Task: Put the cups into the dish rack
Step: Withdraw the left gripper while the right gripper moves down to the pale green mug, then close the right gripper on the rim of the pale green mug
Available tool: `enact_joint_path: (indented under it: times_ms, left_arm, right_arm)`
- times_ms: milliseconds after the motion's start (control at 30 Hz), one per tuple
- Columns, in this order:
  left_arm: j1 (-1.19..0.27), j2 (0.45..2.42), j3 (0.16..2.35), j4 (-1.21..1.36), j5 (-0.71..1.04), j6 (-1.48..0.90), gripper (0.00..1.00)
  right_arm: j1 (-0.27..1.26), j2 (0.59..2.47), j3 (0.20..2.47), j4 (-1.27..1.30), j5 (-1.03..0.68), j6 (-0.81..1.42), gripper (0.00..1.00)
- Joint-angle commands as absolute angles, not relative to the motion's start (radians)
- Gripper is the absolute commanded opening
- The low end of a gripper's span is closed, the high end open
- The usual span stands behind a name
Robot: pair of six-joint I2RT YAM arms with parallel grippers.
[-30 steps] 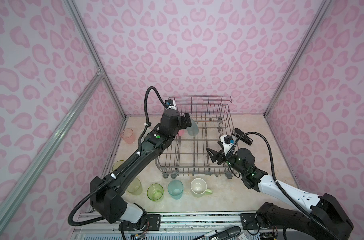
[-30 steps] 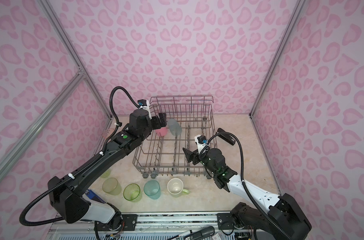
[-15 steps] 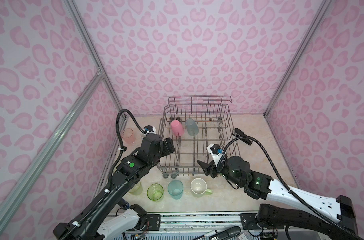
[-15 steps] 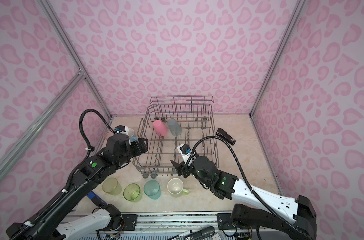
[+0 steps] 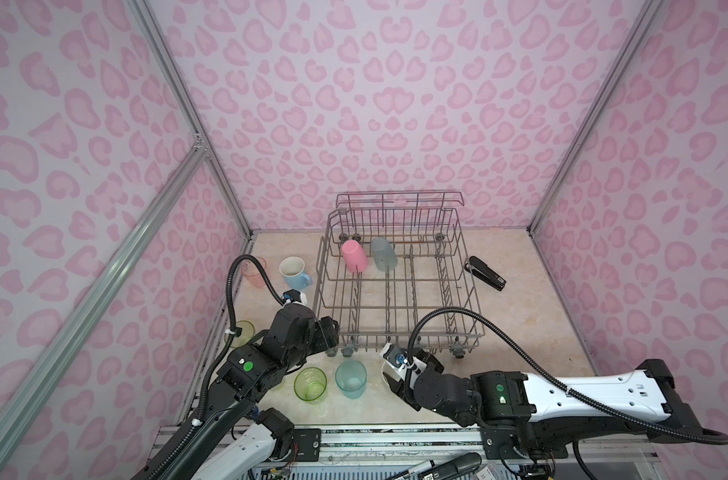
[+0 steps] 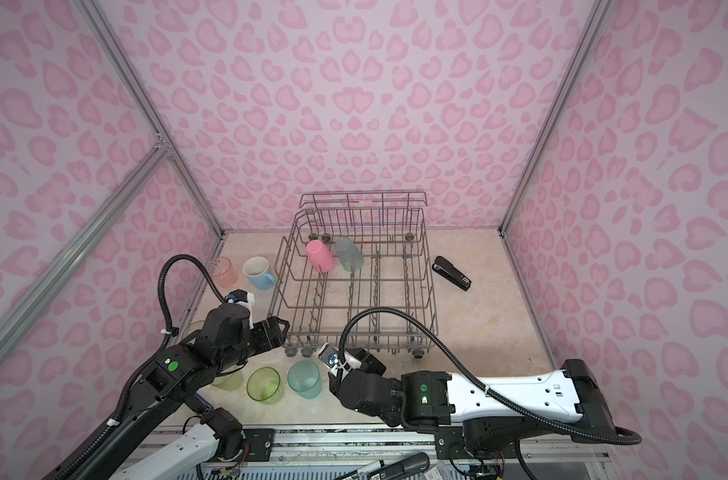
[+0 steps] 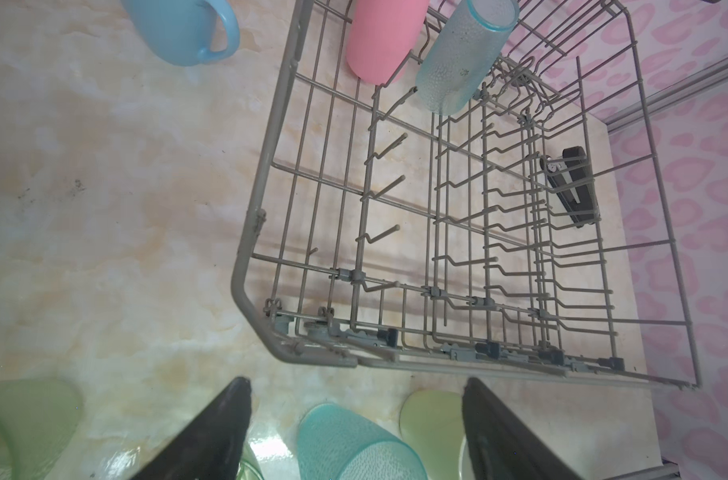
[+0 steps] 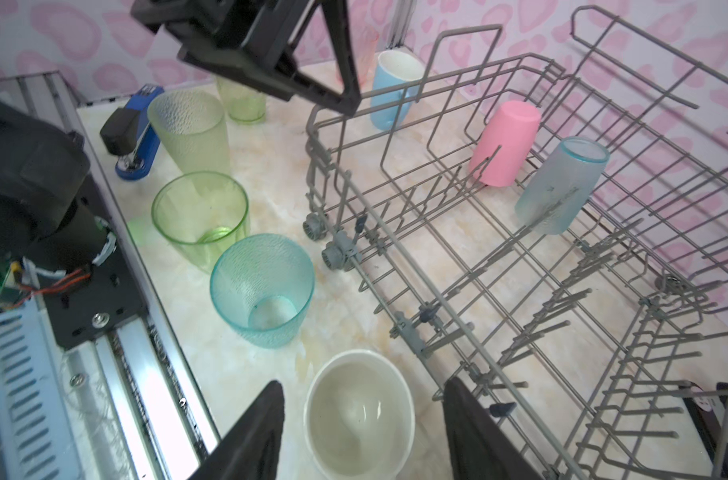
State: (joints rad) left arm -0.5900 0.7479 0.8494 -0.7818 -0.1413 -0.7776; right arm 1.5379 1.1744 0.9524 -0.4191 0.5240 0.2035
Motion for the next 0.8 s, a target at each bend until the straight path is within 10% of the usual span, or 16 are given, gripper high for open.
enact_joint_path:
  times_ms: [0,767]
  left_arm:
    - [-0.589,0.732,0.836,-0.833,-0.135,-0.774,0.82]
    - [-0.589,0.762,0.827,-0.905,-0.166,-0.677,0.81]
  right_arm:
    - [1.567,1.224,0.980,-0.557,0.541,0.261,0.52]
    - [1.508,1.408,1.047,-0.699,0.277,0.183,0.47]
